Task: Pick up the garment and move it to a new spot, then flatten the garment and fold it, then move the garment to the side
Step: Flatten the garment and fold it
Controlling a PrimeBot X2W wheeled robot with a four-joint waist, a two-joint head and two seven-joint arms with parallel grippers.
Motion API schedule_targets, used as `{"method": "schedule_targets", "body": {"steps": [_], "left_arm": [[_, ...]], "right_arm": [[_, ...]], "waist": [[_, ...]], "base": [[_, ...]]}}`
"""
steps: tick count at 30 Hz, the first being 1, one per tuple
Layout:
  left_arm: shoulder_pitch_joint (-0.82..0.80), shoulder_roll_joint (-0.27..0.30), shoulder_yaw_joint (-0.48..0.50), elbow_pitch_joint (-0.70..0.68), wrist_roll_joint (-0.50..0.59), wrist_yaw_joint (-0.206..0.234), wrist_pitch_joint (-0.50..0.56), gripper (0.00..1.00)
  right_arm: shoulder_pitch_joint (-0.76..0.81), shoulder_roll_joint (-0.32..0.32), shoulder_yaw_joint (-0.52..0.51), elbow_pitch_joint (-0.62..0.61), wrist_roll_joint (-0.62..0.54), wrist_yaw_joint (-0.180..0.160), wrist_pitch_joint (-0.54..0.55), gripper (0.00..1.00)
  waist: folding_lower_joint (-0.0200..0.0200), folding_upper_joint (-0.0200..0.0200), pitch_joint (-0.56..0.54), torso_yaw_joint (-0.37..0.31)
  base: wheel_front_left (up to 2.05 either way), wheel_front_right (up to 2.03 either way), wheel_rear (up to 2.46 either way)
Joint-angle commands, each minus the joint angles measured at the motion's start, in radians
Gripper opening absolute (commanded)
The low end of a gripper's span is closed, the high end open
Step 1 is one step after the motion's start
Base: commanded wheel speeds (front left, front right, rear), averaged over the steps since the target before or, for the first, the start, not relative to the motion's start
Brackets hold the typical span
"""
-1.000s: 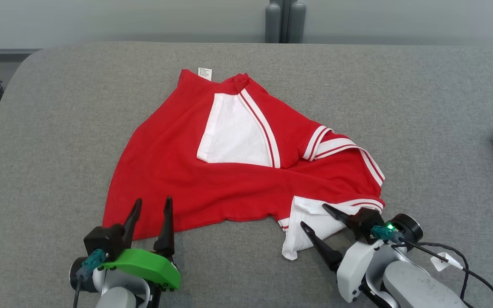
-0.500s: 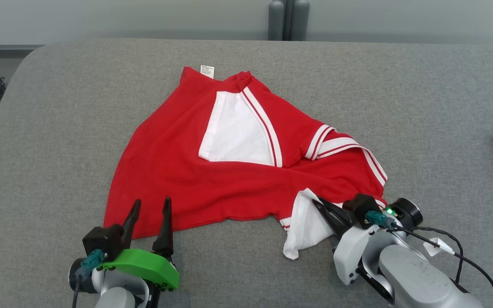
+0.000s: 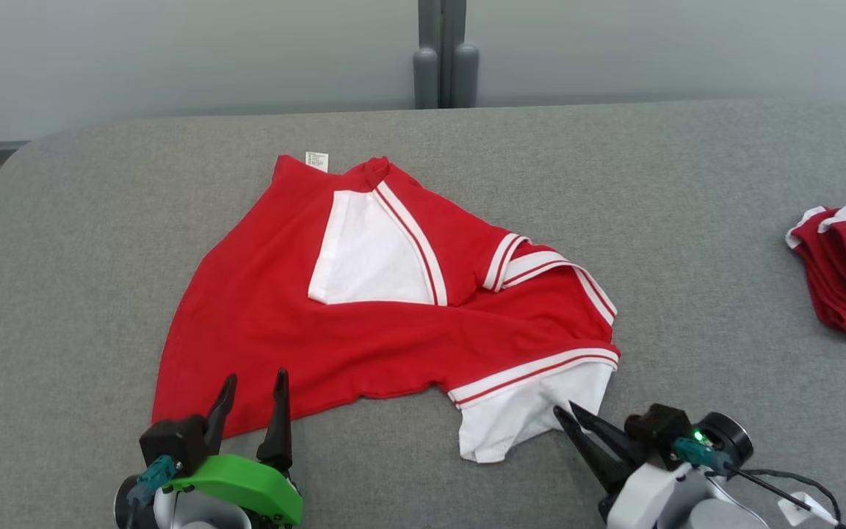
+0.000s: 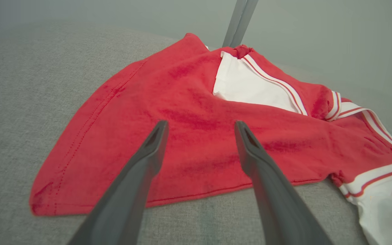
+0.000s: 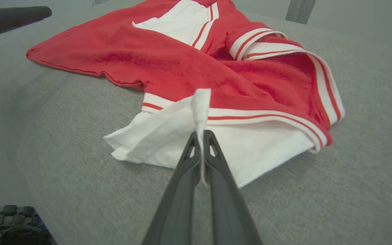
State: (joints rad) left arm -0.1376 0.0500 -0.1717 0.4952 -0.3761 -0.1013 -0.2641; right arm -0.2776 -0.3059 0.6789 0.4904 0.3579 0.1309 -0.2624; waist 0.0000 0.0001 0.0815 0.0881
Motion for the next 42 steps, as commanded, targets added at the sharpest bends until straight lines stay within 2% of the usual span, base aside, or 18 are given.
{"method": "schedule_targets", "body": {"steps": [1, 5, 9, 13, 17, 22, 26, 36, 42], "left_arm": [[0.016, 0.002, 0.000, 0.001, 0.004, -0.003, 0.000, 1.00], [0.022, 0.002, -0.011, -0.008, -0.005, 0.000, 0.000, 1.00], [0.015, 0.002, -0.023, -0.015, -0.009, 0.004, 0.000, 1.00], [-0.009, 0.002, -0.042, -0.018, -0.012, 0.004, 0.000, 1.00], [-0.039, 0.002, -0.061, -0.021, -0.015, 0.004, 0.000, 1.00], [-0.080, 0.002, -0.087, -0.040, -0.030, 0.006, 0.000, 1.00], [-0.115, 0.002, -0.109, -0.063, -0.046, 0.012, 0.000, 1.00], [-0.148, 0.002, -0.152, -0.102, -0.096, 0.029, 0.000, 1.00], [-0.167, 0.002, -0.196, -0.125, -0.127, 0.046, 0.000, 1.00]], "right_arm": [[0.056, -0.027, -0.033, -0.051, 0.023, -0.001, -0.002, 1.00], [0.154, -0.058, -0.130, -0.162, 0.044, -0.001, -0.002, 1.00], [0.170, -0.061, -0.192, -0.213, 0.031, -0.001, -0.002, 1.00], [0.107, -0.045, -0.244, -0.213, 0.007, -0.001, -0.003, 1.00], [-0.010, -0.028, -0.250, -0.145, -0.015, -0.001, 0.028, 1.00], [-0.197, -0.038, -0.177, -0.061, -0.018, -0.001, 0.073, 1.00], [-0.336, -0.052, -0.079, -0.003, -0.004, -0.001, 0.121, 1.00], [-0.518, -0.048, 0.233, 0.066, 0.099, -0.001, 0.128, 1.00], [-0.624, -0.034, 0.323, 0.163, 0.136, -0.001, 0.103, 1.00]], "waist": [[0.0000, -0.0001, -0.051, -0.054], [0.0000, -0.0001, -0.058, -0.073], [0.0000, -0.0001, -0.043, -0.076], [0.0000, -0.0001, -0.010, -0.055], [0.0000, -0.0001, 0.035, -0.011], [0.0000, -0.0001, 0.111, 0.065], [0.0000, -0.0001, 0.173, 0.127], [0.0000, -0.0001, 0.256, 0.225], [0.0000, -0.0001, 0.296, 0.267]], "base": [[0.00, 0.00, 0.00], [0.00, 0.00, 0.00], [0.00, 0.00, 0.00], [0.00, 0.00, 0.00], [0.00, 0.00, 0.00], [0.00, 0.00, 0.00], [0.00, 0.00, 0.00], [0.00, 0.00, 0.00], [0.00, 0.00, 0.00]]}}
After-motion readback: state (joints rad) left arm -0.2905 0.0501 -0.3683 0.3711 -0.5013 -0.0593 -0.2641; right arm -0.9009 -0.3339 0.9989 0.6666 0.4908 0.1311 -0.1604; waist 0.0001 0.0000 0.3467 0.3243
